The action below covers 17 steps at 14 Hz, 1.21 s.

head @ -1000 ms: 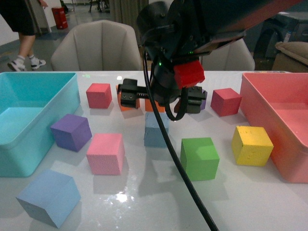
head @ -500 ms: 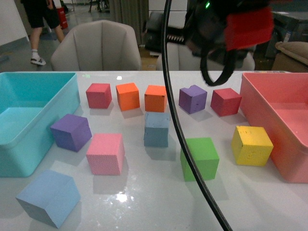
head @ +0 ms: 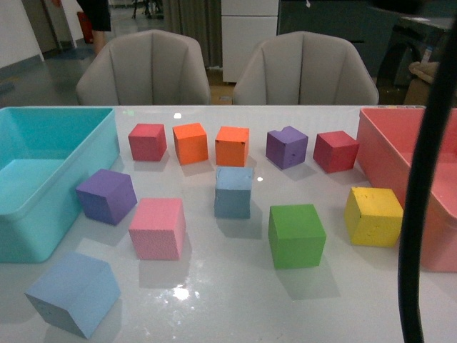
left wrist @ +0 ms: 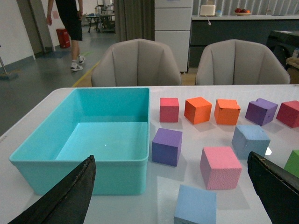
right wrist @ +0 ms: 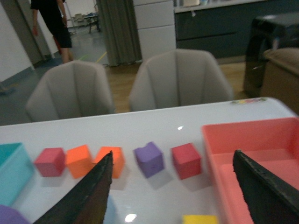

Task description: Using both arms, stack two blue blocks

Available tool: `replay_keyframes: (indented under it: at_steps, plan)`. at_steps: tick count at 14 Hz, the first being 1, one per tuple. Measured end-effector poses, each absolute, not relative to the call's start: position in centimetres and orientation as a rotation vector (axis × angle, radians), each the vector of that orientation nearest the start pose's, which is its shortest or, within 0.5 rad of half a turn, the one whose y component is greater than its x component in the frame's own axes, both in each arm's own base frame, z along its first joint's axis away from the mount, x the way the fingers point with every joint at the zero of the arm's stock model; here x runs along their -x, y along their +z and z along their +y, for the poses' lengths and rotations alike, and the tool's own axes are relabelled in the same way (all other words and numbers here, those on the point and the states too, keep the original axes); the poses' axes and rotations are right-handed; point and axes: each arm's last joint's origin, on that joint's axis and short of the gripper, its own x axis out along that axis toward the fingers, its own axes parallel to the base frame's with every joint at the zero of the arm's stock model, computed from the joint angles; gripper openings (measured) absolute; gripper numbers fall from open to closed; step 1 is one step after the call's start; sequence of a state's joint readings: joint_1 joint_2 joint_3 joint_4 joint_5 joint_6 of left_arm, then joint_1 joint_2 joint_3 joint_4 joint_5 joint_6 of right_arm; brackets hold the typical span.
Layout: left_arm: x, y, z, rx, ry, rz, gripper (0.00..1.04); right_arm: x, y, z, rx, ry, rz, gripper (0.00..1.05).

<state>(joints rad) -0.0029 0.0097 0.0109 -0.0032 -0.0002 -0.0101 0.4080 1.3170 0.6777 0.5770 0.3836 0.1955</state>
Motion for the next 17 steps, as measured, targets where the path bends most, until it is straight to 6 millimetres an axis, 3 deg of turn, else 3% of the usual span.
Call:
replay_keyframes:
  at_steps: [2, 3, 4, 6, 9, 17]
  plan:
    - [-9.8, 16.6, 0.0, 0.01, -0.003, 0.002, 0.98, -21.1, 23.8, 4.9, -0.044, -0.019, 0.048, 0.58]
    - [-9.8, 16.6, 0.0, 0.01, -0.003, 0.002, 0.98, -18.5, 22.7, 3.2, -0.017, -0.024, 0.084, 0.45]
    - [-9.8, 16.6, 0.0, 0.01, -0.003, 0.002, 0.98, -16.3, 21.9, 2.2, -0.011, -0.014, 0.076, 0.32]
    - [-9.8, 16.6, 0.0, 0.01, -0.003, 0.002, 0.98, -14.5, 22.2, 1.5, -0.017, -0.002, -0.029, 0.07]
    - [-9.8, 16.6, 0.0, 0.01, -0.003, 0.002, 0.98, -13.5, 19.6, 0.3, -0.005, 0.008, 0.018, 0.02]
    - [-9.8, 16.6, 0.0, 0.01, -0.003, 0.002, 0.98, -11.4, 17.6, 0.0, -0.006, 0.0, -0.001, 0.02]
